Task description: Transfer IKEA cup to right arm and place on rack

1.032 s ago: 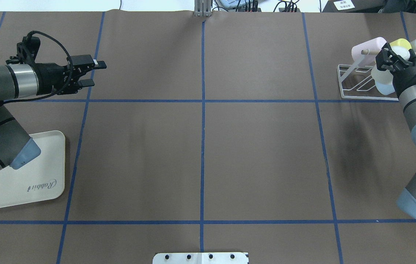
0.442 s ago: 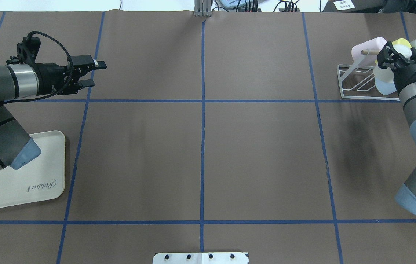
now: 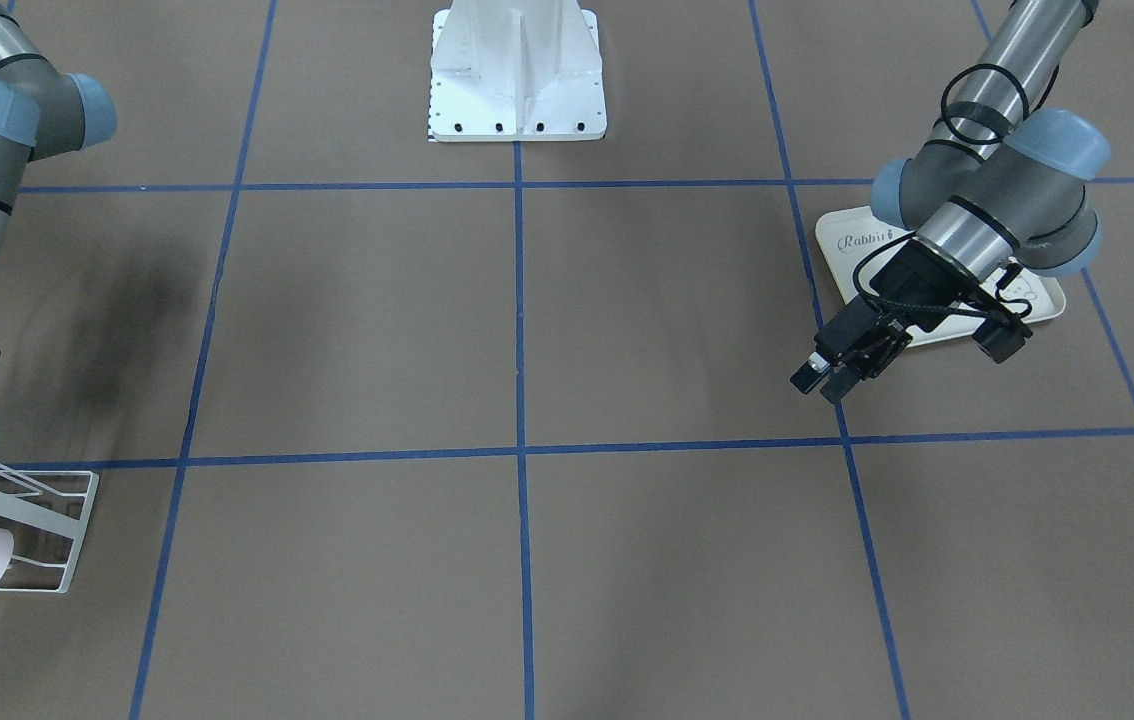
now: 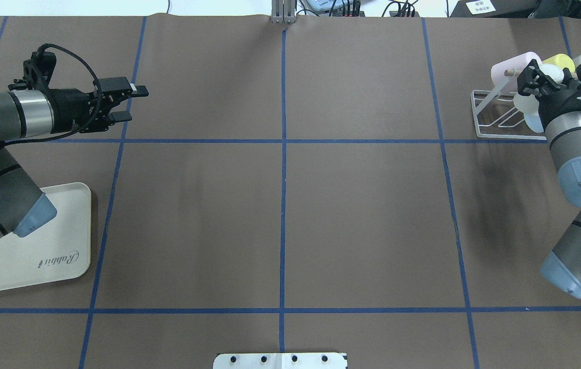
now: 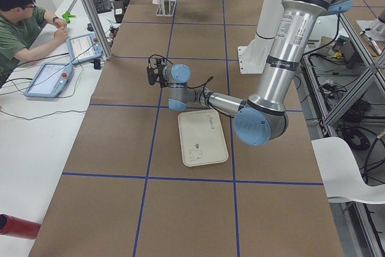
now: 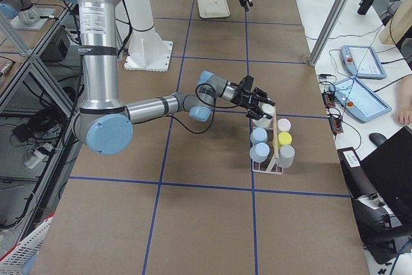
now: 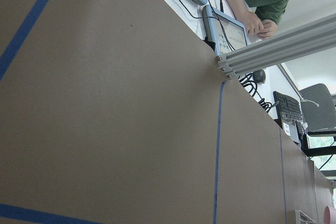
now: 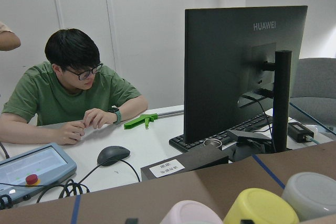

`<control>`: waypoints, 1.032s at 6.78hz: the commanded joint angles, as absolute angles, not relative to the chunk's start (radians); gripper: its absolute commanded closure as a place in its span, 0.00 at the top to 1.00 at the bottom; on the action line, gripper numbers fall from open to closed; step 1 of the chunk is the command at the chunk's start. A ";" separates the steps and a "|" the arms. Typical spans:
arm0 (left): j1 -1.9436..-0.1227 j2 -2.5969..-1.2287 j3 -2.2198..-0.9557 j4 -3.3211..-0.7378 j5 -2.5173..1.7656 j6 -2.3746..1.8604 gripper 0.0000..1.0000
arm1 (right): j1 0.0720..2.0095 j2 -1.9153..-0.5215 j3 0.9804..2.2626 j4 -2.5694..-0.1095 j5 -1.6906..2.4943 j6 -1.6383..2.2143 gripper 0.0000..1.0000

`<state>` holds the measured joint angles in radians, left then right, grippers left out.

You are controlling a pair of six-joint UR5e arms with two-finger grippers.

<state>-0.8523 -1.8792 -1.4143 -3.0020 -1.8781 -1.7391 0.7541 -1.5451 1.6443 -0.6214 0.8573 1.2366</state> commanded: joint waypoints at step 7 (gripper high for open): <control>-0.879 -1.859 -1.446 -2.999 -1.885 -1.738 1.00 | 0.771 -1.563 1.727 -0.626 0.978 1.209 1.00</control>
